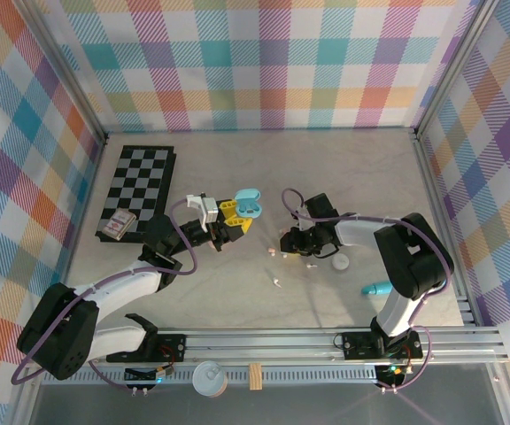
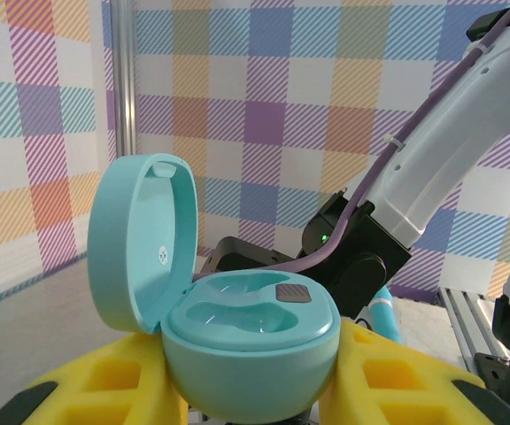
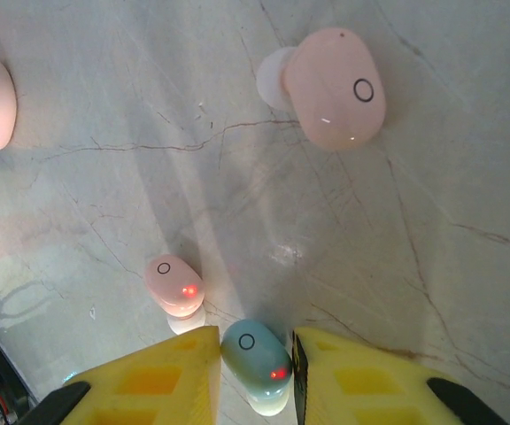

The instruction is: Insert wireless bluetooth earbuds into charging case

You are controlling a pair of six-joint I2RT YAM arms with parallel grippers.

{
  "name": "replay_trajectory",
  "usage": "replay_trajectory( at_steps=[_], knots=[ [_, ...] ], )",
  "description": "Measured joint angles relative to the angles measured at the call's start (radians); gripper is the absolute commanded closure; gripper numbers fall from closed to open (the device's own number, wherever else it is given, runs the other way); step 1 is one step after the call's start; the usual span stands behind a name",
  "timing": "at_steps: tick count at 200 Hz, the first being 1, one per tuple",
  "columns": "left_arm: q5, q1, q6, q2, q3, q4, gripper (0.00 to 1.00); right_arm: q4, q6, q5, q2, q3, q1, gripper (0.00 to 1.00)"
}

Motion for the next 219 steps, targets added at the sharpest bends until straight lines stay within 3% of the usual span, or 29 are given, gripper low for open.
replay_trajectory(
  at_steps=[86, 219],
  knots=[
    [0.0, 0.0, 0.0, -0.004, 0.0, -0.006, 0.67, 0.003, -0.012, -0.037, 0.003, -0.005, 0.001, 0.76],
    [0.0, 0.0, 0.001, -0.008, 0.0, -0.022, 0.67, -0.061, -0.056, 0.013, 0.014, 0.035, 0.026, 0.81]
  ],
)
